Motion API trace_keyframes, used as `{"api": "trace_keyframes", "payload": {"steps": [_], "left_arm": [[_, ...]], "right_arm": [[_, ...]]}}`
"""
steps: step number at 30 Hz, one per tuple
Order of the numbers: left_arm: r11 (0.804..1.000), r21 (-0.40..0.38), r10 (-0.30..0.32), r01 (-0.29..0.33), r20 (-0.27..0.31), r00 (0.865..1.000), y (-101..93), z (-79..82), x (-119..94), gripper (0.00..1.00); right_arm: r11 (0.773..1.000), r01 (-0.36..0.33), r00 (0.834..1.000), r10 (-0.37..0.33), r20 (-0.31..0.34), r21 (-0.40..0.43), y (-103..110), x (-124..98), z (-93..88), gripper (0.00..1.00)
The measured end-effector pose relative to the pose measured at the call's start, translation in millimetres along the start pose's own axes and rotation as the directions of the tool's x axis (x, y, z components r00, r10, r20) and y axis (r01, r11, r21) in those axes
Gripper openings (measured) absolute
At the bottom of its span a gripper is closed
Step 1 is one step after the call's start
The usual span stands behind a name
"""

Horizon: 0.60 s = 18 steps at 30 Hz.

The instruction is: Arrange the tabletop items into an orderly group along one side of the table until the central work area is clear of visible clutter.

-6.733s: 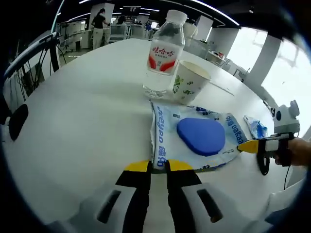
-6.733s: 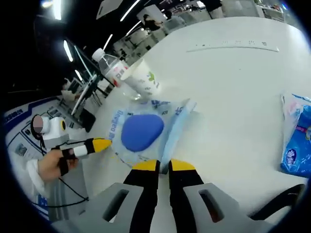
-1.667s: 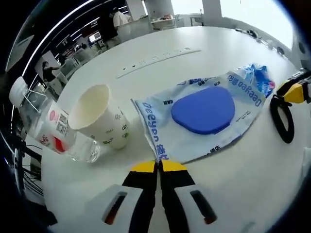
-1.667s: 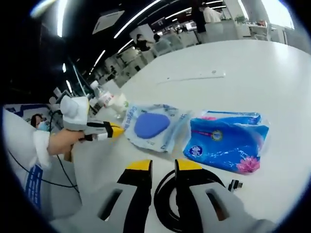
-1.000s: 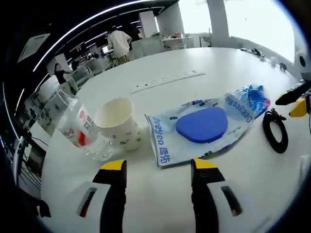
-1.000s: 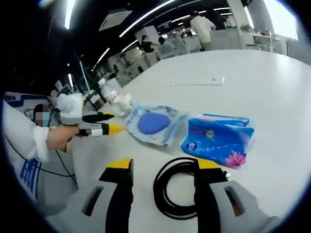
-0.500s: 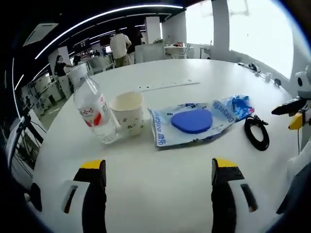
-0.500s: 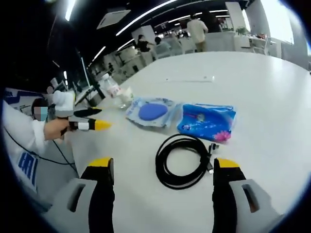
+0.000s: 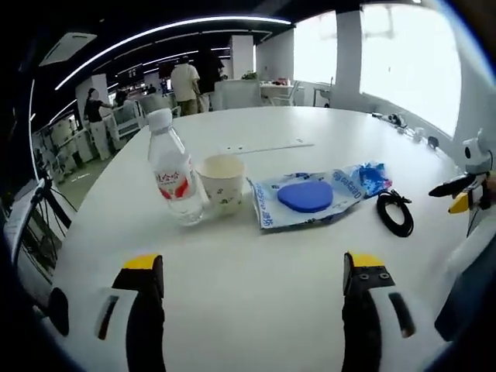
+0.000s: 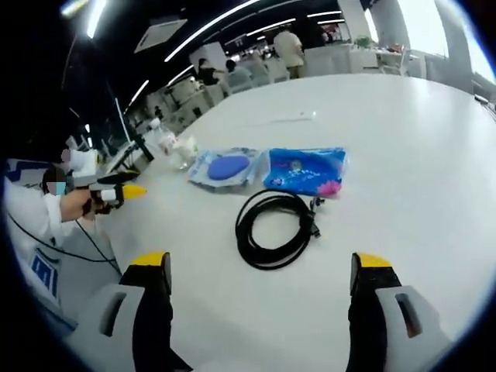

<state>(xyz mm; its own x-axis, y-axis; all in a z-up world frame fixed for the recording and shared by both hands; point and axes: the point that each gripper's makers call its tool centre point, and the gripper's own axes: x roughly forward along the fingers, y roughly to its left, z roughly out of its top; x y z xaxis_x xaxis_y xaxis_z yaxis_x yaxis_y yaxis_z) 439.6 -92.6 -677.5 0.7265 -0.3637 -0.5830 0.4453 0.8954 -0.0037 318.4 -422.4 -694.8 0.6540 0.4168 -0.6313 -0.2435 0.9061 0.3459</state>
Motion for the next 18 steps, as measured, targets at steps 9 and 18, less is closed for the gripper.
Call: {"api": "trace_keyframes", "payload": {"steps": [9, 18], "left_arm": [[0.998, 0.013, -0.059, 0.059, 0.018, 0.998, 20.2, 3.5, -18, 1.0], [0.994, 0.023, -0.103, 0.103, -0.008, 0.995, 20.8, -3.7, -29, 1.0]], "right_arm": [[0.998, 0.048, 0.999, -0.047, -0.021, 0.039, -4, -7, -7.1, 0.99], [0.998, 0.044, 0.998, -0.041, -0.054, 0.055, 2, -1, -12.2, 0.98]]}}
